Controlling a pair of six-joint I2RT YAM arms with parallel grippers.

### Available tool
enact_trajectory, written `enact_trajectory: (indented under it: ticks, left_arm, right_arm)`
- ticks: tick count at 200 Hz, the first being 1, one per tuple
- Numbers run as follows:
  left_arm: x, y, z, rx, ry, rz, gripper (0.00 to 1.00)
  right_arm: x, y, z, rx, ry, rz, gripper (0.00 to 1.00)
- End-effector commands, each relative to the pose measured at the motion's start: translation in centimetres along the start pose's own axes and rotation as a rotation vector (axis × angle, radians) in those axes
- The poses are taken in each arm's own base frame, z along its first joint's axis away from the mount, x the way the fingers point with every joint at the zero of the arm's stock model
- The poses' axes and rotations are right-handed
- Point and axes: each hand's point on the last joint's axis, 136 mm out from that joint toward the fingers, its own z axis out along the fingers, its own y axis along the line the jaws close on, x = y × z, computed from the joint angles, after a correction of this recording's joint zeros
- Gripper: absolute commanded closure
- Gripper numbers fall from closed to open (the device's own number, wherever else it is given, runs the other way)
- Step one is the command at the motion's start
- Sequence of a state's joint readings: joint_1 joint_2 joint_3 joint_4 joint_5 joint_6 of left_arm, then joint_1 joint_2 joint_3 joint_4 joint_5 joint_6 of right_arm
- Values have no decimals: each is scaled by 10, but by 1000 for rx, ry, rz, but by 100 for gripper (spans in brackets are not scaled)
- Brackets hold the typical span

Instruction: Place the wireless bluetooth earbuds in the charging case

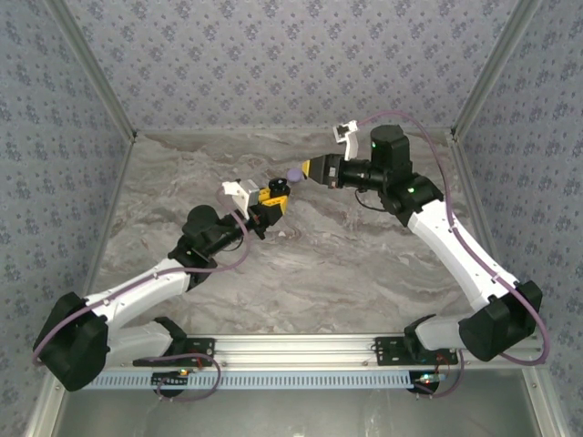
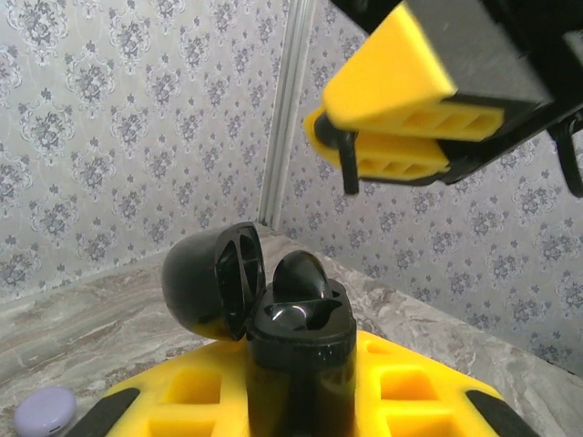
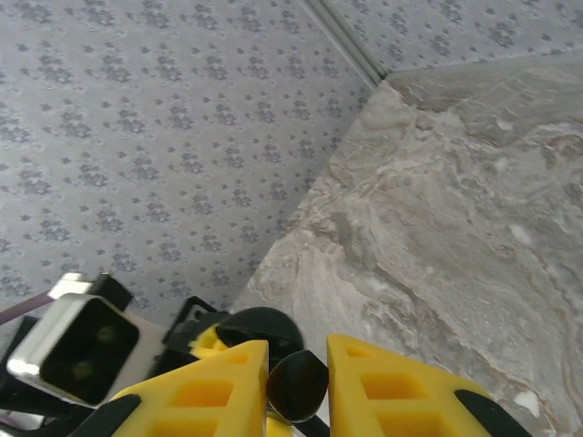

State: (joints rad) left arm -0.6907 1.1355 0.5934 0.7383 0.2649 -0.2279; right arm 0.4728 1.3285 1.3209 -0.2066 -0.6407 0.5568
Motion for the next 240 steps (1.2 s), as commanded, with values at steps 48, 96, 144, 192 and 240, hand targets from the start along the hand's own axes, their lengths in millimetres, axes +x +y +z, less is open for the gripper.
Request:
enact_trajectory:
  ticks: [48, 96, 144, 192, 240]
  left_arm:
    - [-29, -5, 7, 6, -100, -20, 79]
    - [-38, -7, 10, 11, -126, -29, 79]
    - [-42, -12, 10, 27, -141, -30, 79]
    - [-42, -16, 11, 42, -140, -30, 79]
    - [-45, -16, 11, 42, -146, -30, 79]
  right_arm:
    - [-11, 44, 9, -111, -16, -66, 78]
    - [-6, 48, 18, -125, -2, -76, 78]
    - [-1, 47, 26, -134, 16, -73, 77]
    - [2, 48, 31, -138, 28, -73, 77]
    - [5, 47, 33, -134, 37, -73, 77]
